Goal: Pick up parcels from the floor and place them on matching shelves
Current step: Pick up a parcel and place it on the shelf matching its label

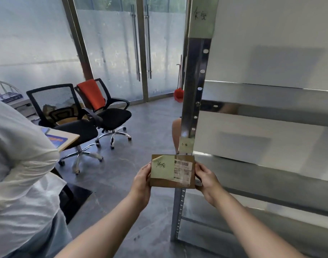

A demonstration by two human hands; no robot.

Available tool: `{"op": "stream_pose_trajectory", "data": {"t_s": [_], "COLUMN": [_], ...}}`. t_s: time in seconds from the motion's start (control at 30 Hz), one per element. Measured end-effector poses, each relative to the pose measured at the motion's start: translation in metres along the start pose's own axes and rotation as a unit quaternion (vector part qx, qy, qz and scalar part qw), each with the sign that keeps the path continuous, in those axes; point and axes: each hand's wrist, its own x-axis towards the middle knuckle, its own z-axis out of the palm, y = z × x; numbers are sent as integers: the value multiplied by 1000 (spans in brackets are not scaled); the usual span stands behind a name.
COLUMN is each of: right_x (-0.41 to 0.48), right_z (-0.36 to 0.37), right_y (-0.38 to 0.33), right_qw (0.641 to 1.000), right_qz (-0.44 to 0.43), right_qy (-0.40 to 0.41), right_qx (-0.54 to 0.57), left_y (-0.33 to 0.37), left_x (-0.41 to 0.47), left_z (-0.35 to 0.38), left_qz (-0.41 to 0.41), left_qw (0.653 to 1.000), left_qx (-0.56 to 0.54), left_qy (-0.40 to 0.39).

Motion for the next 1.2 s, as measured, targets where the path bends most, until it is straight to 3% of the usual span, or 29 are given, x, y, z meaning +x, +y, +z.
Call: {"op": "stream_pose_trajectory", "data": {"t_s": [0.53, 1.2], "right_x": [-28, -42], "right_z": [-33, -46], "right_y": [7, 8], "right_qw": [989, 984], "right_qz": [-4, -15], "right_qy": [146, 171], "right_qx": [33, 43], "left_y": [-27, -30], "left_x": [14, 6], "left_z": [30, 44], "left_qz": [-45, -53], "left_qw": [992, 987], "left_qx": [45, 29], "left_qy": [-113, -149]}}
